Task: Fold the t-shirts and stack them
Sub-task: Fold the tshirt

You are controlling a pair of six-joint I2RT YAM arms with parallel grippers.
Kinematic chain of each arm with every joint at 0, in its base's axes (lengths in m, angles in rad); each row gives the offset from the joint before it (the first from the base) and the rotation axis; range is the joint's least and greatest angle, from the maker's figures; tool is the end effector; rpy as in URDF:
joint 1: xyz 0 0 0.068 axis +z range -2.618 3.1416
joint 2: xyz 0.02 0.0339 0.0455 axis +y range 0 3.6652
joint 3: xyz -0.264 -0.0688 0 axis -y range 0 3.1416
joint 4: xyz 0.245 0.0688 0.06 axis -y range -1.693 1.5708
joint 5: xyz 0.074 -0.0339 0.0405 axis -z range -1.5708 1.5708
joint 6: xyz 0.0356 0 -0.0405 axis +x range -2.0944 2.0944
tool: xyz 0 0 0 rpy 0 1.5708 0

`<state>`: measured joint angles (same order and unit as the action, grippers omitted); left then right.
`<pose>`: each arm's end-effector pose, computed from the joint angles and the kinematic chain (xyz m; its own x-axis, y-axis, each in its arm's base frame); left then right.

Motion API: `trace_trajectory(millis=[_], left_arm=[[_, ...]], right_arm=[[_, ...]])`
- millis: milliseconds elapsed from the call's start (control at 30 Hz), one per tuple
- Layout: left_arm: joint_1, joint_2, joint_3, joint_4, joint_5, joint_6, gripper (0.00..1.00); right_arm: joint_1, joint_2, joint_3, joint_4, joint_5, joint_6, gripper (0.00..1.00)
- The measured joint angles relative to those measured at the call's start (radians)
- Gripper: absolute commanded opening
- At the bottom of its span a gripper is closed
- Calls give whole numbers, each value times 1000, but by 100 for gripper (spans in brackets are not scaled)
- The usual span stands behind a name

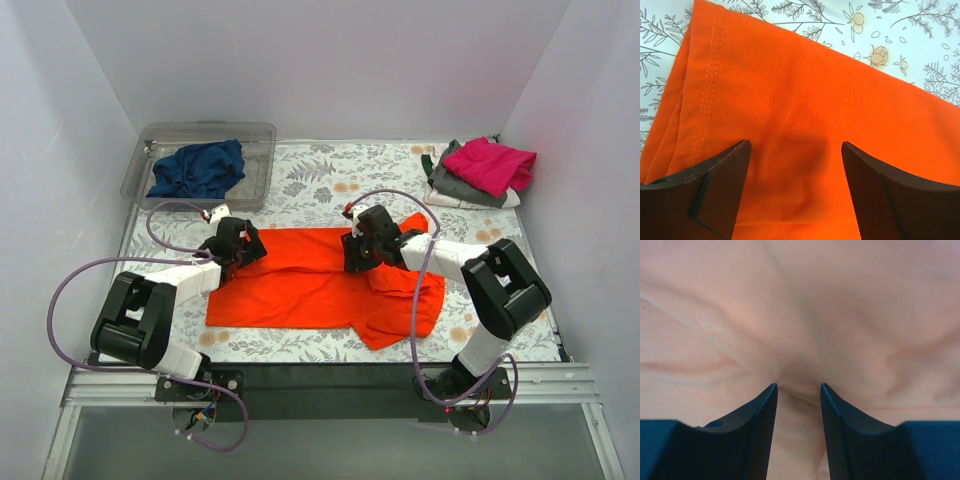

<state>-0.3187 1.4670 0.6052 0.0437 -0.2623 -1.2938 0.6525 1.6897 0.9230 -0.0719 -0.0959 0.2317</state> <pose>0.2610 -0.0764 0.1501 -0.3187 -0.8731 -0.3690 -0.6300 0.4860 -0.6058 0.2701 0.2107 0.1675 -0.7256 -0.2668 -0.6343 -0.5020 0.8356 0.2228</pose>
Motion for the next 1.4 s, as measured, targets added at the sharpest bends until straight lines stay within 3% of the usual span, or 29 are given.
trace_trajectory(millis=[233, 433, 700, 833, 1033, 1400], left_arm=[[1, 5, 0, 10, -15, 10, 69], [2, 0, 40, -27, -10, 29, 69], [2, 14, 197, -8, 4, 60, 70], [2, 109, 270, 20, 25, 70, 70], [7, 227, 280, 10, 51, 79, 71], [63, 269, 282, 18, 111, 83, 71]], right_arm=[[-37, -175, -6, -77, 94, -13, 39], [-235, -213, 55, -91, 112, -29, 39], [-445, -101, 163, -106, 85, -43, 39], [-518, -34, 211, -109, 42, -48, 38], [-581, 41, 246, -111, -23, -50, 37], [-611, 166, 280, -111, -95, -49, 31]])
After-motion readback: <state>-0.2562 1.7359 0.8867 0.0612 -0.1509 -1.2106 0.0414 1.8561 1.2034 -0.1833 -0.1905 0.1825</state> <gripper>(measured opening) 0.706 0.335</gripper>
